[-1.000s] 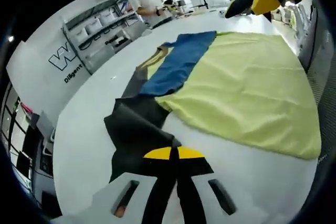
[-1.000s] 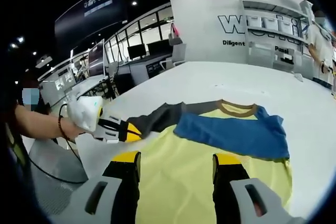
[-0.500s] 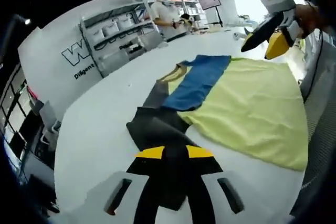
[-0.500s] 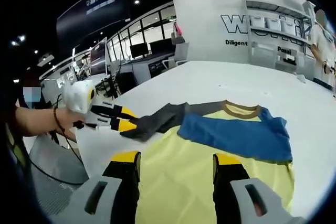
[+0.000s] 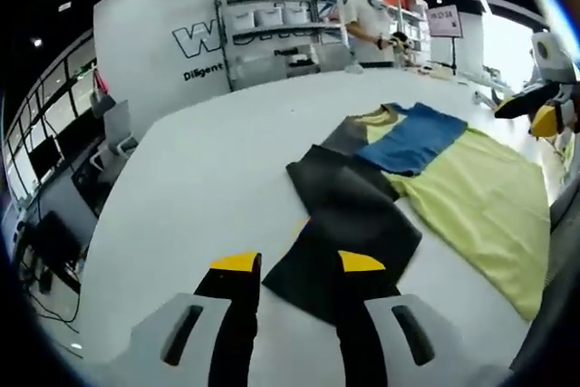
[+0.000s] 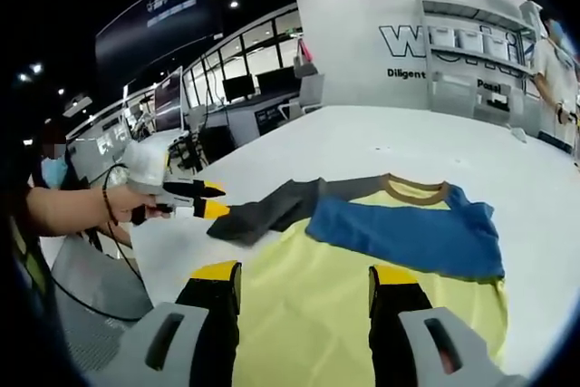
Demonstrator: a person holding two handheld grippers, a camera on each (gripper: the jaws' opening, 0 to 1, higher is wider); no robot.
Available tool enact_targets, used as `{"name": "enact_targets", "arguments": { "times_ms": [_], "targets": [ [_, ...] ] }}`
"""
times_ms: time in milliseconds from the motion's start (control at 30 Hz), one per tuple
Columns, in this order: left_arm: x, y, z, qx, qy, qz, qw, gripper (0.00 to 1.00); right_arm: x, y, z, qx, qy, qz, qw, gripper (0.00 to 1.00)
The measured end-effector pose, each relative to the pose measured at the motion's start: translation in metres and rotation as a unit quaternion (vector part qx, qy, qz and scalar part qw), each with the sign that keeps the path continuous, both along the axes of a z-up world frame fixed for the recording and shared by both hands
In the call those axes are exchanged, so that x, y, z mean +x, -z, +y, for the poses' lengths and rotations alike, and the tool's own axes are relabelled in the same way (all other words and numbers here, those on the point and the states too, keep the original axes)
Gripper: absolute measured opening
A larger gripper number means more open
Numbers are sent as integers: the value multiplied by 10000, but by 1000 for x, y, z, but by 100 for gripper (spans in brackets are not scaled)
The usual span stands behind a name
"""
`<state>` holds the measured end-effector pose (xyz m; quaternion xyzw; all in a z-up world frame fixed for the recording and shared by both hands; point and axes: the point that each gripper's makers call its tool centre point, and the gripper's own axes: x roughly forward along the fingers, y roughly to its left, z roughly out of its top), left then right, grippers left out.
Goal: Fold the garment on the visible template until the final outline fits inside the template.
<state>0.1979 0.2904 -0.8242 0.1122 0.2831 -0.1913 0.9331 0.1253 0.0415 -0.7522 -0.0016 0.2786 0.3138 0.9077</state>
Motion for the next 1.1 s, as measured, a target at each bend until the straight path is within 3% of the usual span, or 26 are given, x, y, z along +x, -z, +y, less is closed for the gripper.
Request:
{"name": "enact_targets", "arguments": {
  "times_ms": [233,267,333,433,533,1100],
  "targets": [
    [-2,10,-1,-58,17,200,9998,26,0,0,0,-9,2,2,10000,53],
    [-2,9,-9,-156,227,120,9995,25,0,1,0,-17,6,6,10000,53],
    [-3,15,-8,-27,191,221,9996,28,0,2,1,-28,2,24,10000,54],
    [-6,14,-10,-216,147,284,9993,27,-2,3,6,-99,-72,11,9999,55],
    [-10,17,-12,-85,227,360,9991,28,-4,5,9,-38,-93,60,9999,55],
    [-9,17,-14,-345,254,414,9982,27,-10,10,16,-52,-189,166,9997,54]
  ]
}}
